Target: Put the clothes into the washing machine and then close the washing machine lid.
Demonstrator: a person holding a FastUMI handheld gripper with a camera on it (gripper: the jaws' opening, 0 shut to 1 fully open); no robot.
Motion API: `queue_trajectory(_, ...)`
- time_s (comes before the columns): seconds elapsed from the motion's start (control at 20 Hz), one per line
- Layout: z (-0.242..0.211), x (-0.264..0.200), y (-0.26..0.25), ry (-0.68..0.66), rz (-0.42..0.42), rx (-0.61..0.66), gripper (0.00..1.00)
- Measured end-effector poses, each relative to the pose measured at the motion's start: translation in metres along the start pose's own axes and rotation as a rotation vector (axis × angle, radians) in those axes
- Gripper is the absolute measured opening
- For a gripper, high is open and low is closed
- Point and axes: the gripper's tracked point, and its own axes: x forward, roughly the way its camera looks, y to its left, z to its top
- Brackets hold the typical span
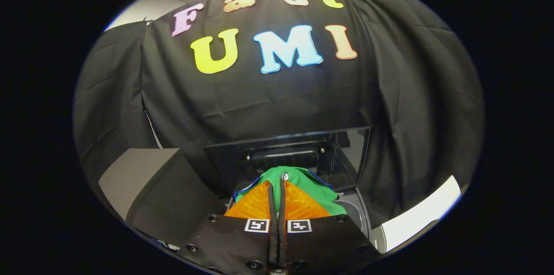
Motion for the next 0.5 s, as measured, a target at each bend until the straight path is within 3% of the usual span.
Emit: queue_trajectory(0.5,-0.088,0.047,-0.025,0.103,-0.043,0.013,0.01)
